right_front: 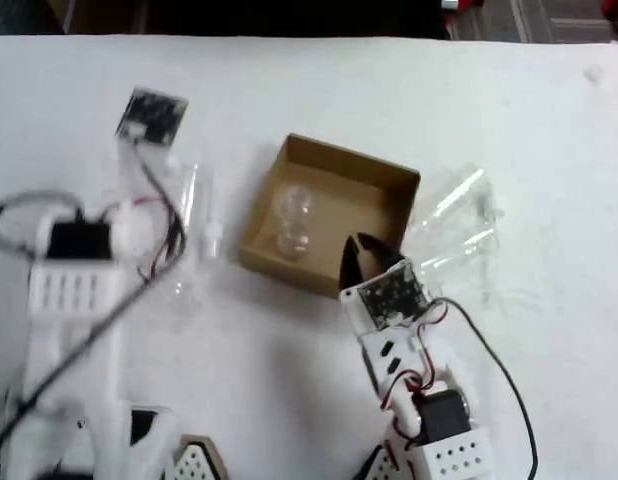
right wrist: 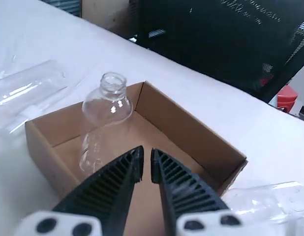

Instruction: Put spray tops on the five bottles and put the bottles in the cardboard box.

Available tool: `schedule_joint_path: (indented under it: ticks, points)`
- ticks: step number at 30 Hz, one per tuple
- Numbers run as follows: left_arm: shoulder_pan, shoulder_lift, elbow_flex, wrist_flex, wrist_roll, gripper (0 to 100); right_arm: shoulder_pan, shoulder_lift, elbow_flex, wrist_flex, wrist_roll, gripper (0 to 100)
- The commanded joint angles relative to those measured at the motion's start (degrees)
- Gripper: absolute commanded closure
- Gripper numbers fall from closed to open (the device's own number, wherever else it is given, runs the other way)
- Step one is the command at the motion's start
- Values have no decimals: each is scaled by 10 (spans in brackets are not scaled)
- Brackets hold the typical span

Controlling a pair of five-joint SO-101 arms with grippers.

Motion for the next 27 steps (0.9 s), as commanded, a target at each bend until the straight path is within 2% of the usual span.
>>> schedule_joint_path:
  ticks: [1,5,11,17,22,27]
  points:
    - [-5,-169,112,-66,49,972,-23,0,-34,28,0,981]
    - [-8,-198,201,-136,81,972,-22,0,-56,46,0,981]
    - [-16,-203,343,-307,133,973,-21,57,-166,104,0,981]
    - [-18,-203,404,-397,135,973,-18,318,-363,119,-13,981]
    - [-18,-203,430,-438,135,976,51,544,-583,194,-17,975]
    - [-15,-204,432,-440,135,976,123,746,-736,255,-50,821]
